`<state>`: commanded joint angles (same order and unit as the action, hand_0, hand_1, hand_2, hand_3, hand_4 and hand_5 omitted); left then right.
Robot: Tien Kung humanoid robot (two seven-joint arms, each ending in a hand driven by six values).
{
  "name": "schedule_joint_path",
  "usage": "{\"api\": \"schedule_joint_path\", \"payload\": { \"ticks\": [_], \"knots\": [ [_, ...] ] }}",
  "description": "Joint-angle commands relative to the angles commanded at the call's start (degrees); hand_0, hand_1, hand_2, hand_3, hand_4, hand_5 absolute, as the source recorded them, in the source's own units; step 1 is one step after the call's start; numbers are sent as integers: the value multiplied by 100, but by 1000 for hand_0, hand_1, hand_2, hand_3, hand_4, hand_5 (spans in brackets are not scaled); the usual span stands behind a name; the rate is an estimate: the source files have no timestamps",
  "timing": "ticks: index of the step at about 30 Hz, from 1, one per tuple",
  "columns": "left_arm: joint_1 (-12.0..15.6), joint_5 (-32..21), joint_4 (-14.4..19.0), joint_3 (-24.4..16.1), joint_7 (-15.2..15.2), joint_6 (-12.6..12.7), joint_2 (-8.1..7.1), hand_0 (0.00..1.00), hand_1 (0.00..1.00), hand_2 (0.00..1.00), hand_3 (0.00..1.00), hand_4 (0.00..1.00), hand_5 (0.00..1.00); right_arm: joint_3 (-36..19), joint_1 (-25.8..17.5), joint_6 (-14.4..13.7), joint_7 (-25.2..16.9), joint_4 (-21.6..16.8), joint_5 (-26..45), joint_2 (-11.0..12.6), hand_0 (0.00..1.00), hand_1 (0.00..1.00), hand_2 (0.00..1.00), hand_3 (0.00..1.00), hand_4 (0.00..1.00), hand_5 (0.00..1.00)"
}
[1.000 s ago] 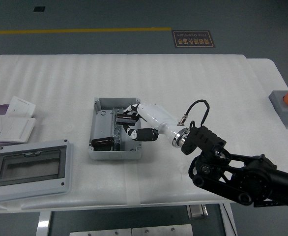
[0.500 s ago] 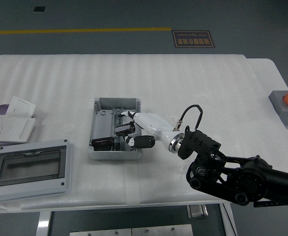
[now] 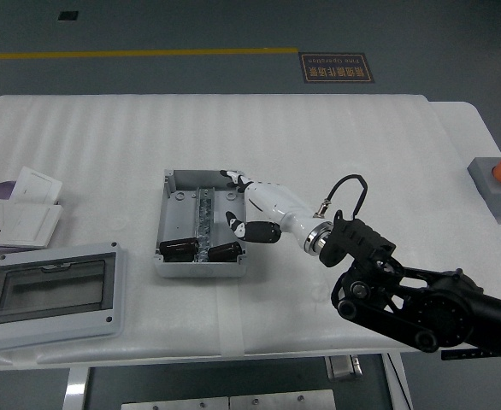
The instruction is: Pick up the battery,place it into the box
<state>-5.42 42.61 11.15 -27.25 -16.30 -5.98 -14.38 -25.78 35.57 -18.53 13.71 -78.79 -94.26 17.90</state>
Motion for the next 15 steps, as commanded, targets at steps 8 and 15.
{"api": "schedule_joint_path", "payload": {
  "ticks": [8, 15],
  "knots": [
    [36, -33, 2, 12, -1, 7, 0, 547, 639, 532, 536, 570, 378, -1255, -530, -54, 18, 146, -385, 538, 835, 842, 851, 990, 433, 262],
    [47, -86, 1, 54, 14, 18, 12, 548, 639, 531, 534, 574, 370, -2366, -1073, -42, 1, 354, -613, 828, 831, 832, 842, 969, 438, 265]
  ]
}}
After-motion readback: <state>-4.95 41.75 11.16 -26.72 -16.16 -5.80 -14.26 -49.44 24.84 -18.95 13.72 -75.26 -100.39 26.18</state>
